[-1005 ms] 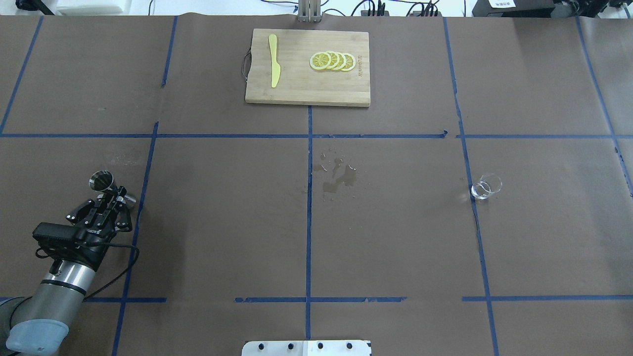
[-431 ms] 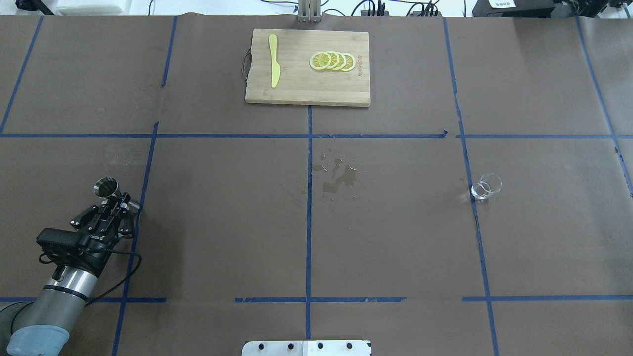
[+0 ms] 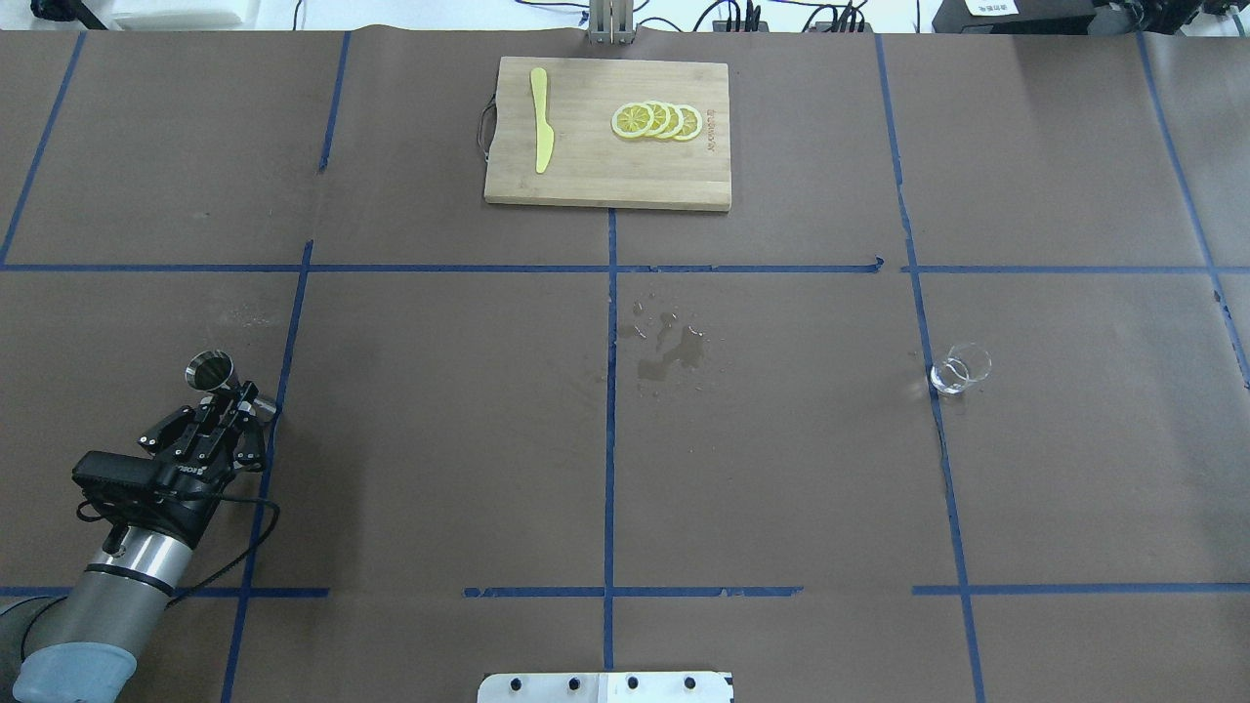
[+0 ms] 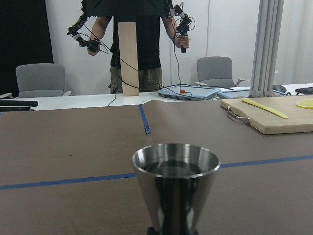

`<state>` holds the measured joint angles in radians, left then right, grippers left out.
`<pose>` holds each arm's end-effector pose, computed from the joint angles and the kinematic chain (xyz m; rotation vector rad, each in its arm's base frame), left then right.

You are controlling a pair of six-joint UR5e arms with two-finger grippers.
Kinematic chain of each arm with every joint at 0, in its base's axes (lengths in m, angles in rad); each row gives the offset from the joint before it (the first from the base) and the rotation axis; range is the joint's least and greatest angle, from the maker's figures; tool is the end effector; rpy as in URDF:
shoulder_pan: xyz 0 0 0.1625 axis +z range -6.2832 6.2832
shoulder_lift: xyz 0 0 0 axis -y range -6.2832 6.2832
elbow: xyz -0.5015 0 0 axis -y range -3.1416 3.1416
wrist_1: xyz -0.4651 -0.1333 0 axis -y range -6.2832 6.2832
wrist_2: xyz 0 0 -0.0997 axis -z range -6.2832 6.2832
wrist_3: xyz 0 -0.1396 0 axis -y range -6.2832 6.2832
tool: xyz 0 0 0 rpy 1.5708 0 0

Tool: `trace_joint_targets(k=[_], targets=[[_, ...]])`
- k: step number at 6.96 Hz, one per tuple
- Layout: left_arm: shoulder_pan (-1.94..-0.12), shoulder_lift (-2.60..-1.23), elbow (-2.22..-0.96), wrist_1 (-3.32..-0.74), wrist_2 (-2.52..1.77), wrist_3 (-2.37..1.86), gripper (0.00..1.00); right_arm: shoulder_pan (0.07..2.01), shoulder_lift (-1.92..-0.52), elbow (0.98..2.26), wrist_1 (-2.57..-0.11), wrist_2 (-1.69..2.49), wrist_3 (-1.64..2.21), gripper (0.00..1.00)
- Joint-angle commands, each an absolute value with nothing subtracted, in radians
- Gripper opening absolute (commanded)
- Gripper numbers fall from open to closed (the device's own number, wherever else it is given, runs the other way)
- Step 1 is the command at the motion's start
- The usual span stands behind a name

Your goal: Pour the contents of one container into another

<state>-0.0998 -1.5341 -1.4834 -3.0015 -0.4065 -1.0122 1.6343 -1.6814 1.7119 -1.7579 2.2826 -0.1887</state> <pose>0.4938 -0.3123 0.6394 1.2751 0.7494 -0.3857 0.0732 -0.4879 0.7667 -0.0594 -0.7236 -0.0639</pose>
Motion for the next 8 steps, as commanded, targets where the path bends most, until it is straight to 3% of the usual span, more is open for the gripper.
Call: trace_joint_targets(k=[1, 2, 5, 8], targets=[[-0.100, -1.534, -1.483, -3.002, -0.407, -1.012, 0.17, 1.634, -1.681, 1.712, -1.758, 2.283, -0.189, 1.00], [-0.100, -1.534, -1.483, -3.002, -0.407, -1.012, 0.20, 1.634, -1.681, 1.712, -1.758, 2.283, -0.189, 1.00], [-0.100, -1.532, -1.483, -3.004, -0.407, -1.012, 0.47, 1.634, -1.681, 1.712, -1.758, 2.283, -0.189, 1.00], [-0.100, -1.532, -1.483, -3.007, -0.405, -1.012, 0.56, 1.634, -1.681, 1.712, -1.758, 2.283, -0.189, 1.00]])
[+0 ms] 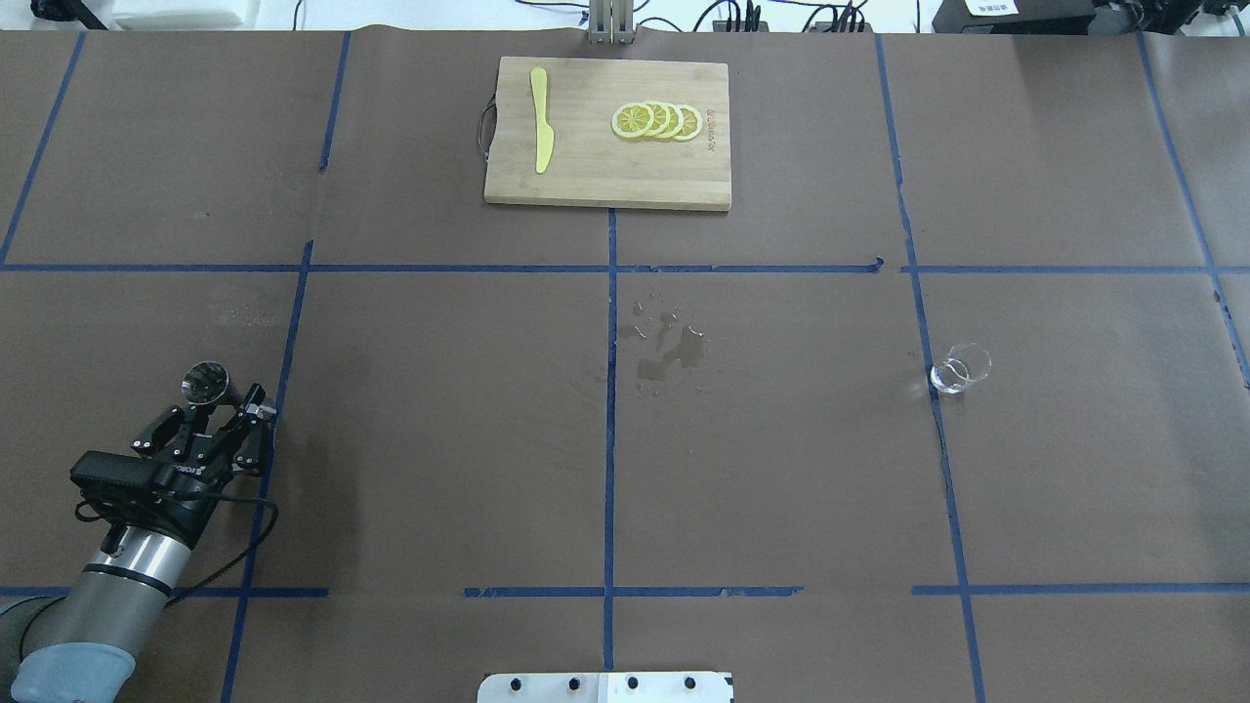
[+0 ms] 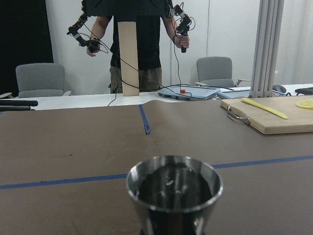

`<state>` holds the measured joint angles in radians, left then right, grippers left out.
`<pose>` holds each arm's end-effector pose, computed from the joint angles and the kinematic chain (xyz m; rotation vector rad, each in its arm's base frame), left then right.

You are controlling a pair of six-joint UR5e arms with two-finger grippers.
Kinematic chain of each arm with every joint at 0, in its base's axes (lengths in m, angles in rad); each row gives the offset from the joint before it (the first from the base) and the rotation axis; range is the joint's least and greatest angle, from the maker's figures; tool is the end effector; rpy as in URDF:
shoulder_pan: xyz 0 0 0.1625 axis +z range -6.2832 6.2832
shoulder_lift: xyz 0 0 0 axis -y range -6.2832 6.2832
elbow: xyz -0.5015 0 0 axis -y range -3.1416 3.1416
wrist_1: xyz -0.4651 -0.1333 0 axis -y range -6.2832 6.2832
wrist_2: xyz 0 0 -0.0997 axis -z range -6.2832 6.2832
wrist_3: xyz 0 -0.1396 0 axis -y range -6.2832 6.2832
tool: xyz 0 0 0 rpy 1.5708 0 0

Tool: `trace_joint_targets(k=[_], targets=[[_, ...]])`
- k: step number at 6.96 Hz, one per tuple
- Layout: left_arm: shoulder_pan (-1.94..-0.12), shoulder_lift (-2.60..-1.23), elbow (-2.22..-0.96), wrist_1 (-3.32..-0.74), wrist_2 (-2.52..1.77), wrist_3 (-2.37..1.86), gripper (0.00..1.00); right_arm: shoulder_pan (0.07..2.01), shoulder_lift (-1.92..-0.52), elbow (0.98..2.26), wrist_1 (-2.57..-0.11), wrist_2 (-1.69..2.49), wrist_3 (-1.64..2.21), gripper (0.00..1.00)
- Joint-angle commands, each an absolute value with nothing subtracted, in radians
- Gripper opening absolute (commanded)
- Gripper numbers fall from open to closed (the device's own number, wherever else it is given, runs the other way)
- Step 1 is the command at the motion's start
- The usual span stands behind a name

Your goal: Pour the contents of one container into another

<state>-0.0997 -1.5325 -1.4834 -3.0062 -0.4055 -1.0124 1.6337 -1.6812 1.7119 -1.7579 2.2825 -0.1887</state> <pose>0.4925 -0.3122 0.6398 1.2756 0.7518 -0.3884 0.0729 -0.4880 0.7666 -0.0594 -0.7234 -0.0646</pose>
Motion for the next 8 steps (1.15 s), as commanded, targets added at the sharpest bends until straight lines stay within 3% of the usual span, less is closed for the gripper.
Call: trace_joint_targets(k=[1, 2, 6, 8], targets=[[-0.100, -1.532, -1.491, -3.010, -0.405, -1.012, 0.72, 1.634, -1.680, 1.712, -1.758, 2.283, -0.189, 1.00], [-0.100, -1.531, -1.512, -3.014, -0.400, -1.012, 1.00, 1.634, -1.680, 1.712, -1.758, 2.283, -0.189, 1.00], [-0.104, -1.520, -1.567, -3.135, -0.319, -0.973, 1.00, 1.634, -1.678, 1.712, -1.758, 2.284, -0.189, 1.00], [-0.109, -1.439, -1.690, -3.205, -0.319, -0.858, 1.00, 1.634, -1.675, 1.712, -1.756, 2.284, -0.187, 1.00]])
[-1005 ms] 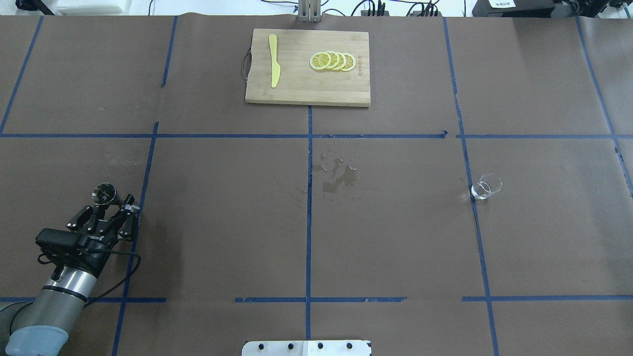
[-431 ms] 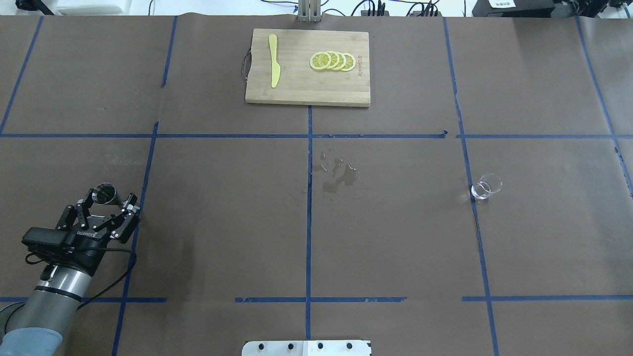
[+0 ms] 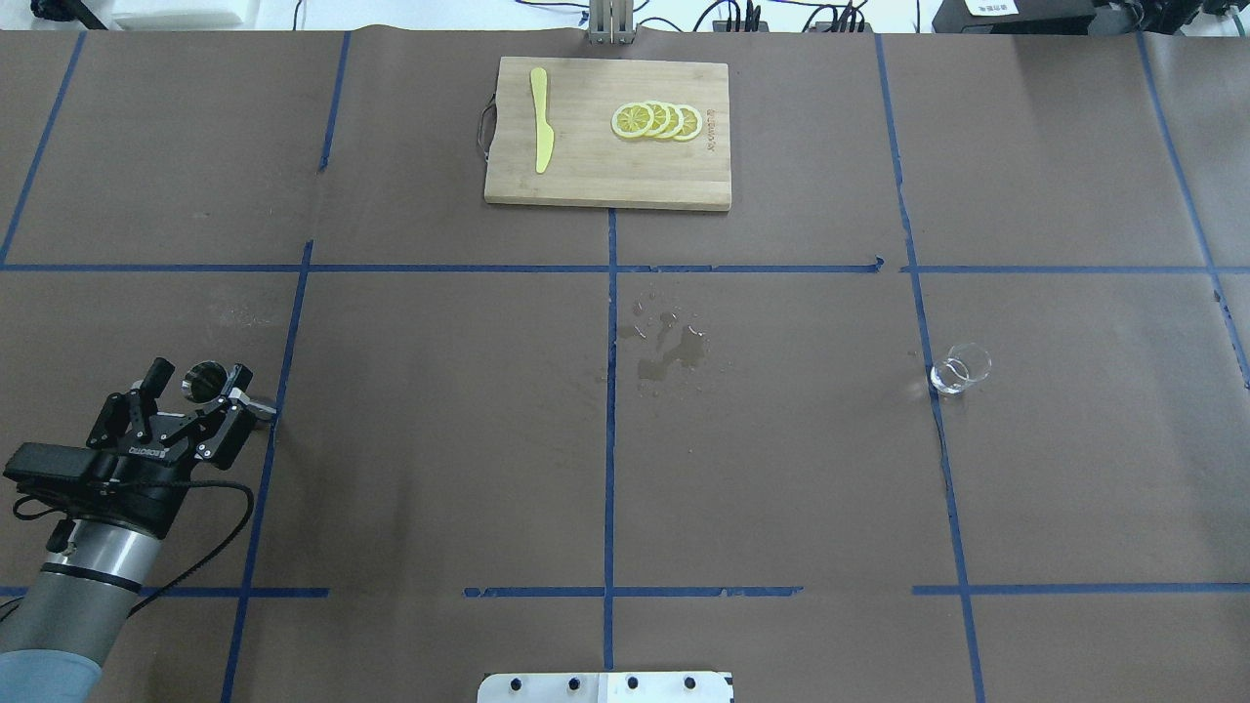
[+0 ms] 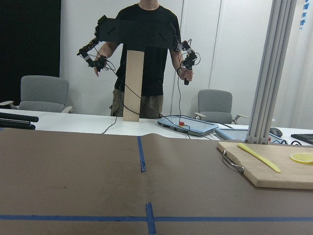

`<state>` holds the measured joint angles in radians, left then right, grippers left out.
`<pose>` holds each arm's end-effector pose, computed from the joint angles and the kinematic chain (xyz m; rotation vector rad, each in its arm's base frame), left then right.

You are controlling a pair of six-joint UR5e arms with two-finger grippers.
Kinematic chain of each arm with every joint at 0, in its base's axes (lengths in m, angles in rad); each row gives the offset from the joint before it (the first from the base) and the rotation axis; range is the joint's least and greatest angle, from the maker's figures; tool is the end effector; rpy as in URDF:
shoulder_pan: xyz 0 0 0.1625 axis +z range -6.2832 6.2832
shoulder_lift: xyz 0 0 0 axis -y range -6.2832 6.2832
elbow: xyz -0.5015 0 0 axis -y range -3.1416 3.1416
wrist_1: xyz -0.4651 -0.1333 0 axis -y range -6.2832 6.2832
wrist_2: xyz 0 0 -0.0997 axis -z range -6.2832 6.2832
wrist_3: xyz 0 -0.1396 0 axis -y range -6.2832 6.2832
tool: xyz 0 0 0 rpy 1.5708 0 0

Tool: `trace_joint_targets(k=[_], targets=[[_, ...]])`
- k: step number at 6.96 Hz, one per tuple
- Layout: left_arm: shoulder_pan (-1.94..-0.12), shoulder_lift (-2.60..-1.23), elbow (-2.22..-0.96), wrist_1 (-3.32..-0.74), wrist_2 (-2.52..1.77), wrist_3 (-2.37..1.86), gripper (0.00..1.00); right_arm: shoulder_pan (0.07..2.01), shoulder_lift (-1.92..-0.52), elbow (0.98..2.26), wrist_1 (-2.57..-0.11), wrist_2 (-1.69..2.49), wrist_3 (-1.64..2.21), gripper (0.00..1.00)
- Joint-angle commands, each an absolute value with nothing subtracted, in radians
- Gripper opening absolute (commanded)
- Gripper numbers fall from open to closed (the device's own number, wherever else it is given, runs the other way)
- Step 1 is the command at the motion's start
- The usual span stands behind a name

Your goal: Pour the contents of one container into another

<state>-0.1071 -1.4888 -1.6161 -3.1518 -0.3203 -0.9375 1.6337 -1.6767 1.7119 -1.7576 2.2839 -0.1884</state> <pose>0.4392 -0.3145 0.5809 1.3439 0.8477 -0.5488 0.0730 -0.4908 0.7643 -0.0548 -0.7243 -0.0659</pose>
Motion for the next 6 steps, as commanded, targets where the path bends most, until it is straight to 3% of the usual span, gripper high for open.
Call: trace_joint_targets(k=[1, 2, 5, 6], targets=[[-0.113, -1.437, -1.703, -3.329, -0.328, -0.698, 1.00, 1.634, -1.674, 1.712, -1.758, 2.284, -0.187, 1.00], [-0.121, -1.437, -1.707, -3.430, -0.372, -0.569, 1.00, 1.634, -1.672, 1.712, -1.758, 2.284, -0.189, 1.00], [-0.127, -1.469, -1.810, -3.413, -0.408, -0.405, 1.00, 1.634, -1.671, 1.712, -1.758, 2.284, -0.187, 1.00], [-0.123, -1.538, -1.825, -3.363, -0.467, -0.400, 0.99, 1.634, -1.671, 1.712, -1.758, 2.284, -0.187, 1.00]])
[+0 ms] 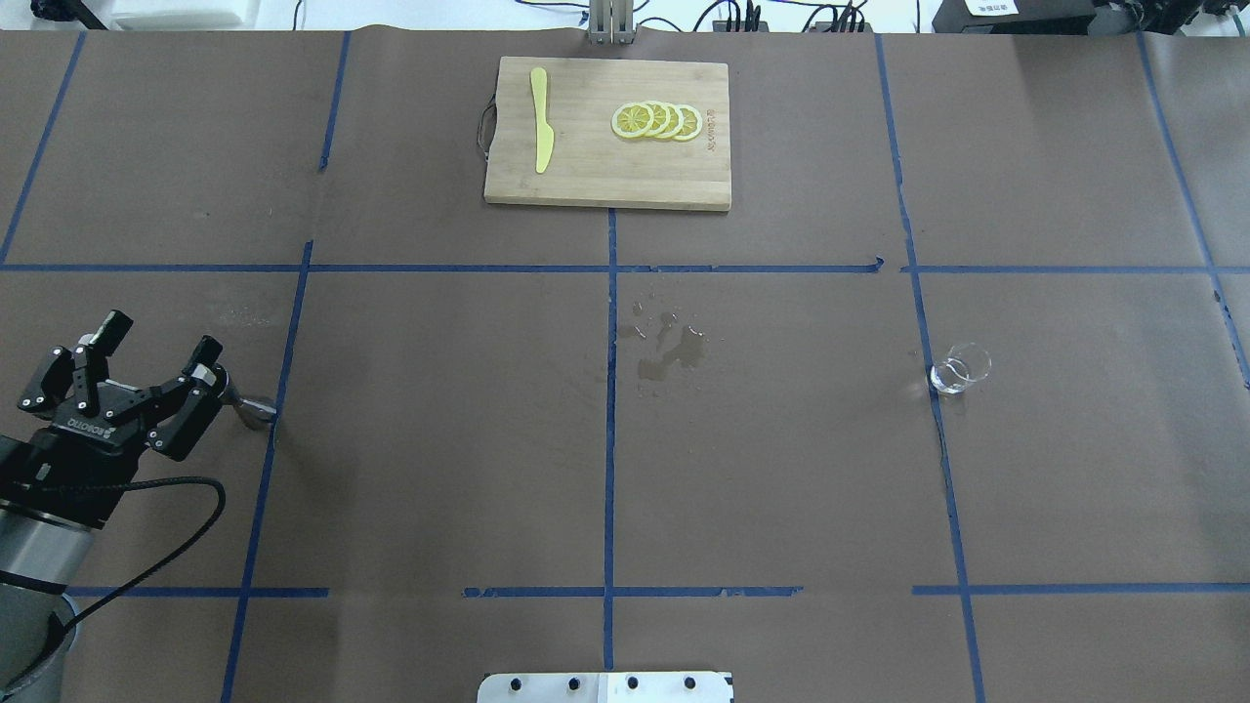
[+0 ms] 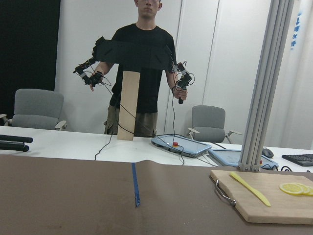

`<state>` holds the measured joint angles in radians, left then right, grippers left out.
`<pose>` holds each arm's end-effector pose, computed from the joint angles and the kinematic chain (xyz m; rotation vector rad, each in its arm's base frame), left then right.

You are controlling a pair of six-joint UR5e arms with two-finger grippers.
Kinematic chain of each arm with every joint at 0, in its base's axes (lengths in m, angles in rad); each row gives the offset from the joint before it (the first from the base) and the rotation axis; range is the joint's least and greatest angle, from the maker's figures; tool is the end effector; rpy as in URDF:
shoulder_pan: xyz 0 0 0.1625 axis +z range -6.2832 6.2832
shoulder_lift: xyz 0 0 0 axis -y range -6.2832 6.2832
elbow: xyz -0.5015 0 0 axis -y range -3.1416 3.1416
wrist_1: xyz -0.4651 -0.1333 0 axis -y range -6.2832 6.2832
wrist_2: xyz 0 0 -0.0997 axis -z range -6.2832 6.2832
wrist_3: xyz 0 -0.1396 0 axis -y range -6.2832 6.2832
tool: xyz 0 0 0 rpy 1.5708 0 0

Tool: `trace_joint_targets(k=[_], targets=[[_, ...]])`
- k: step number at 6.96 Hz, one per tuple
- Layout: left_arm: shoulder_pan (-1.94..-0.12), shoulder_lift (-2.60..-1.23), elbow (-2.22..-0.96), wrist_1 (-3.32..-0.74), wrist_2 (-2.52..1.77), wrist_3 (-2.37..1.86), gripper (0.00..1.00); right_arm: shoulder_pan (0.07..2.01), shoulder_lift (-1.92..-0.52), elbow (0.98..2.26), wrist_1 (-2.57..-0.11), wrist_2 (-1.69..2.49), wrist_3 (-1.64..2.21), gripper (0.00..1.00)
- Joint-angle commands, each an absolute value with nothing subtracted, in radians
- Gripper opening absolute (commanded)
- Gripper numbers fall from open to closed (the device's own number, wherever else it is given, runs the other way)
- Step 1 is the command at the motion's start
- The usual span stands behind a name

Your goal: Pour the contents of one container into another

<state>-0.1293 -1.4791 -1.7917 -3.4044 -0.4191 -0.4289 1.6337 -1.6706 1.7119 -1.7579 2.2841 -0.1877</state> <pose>0.3925 -0.3140 0.4881 1.5074 0.8744 -0.3893 0.0732 -0.4944 0.7612 -0.0495 -0.7239 -0.0673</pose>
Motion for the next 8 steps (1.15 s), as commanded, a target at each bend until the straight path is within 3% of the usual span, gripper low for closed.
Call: trace_joint_targets(k=[1, 5, 8], targets=[[-0.121, -1.622, -1.835, -3.344, -0.579, -0.397, 0.99, 1.634, -1.672, 1.710, -1.758, 2.284, -0.189, 1.00], [-0.173, -1.935, -1.858, -2.923, -0.758, -0.380, 0.98, 1.634, -1.672, 1.706, -1.758, 2.284, -0.189, 1.00], [-0.413, -1.977, -1.865, -2.682, -1.057, -0.379, 0.98, 1.634, -1.674, 1.701, -1.756, 2.284, -0.189, 1.00]])
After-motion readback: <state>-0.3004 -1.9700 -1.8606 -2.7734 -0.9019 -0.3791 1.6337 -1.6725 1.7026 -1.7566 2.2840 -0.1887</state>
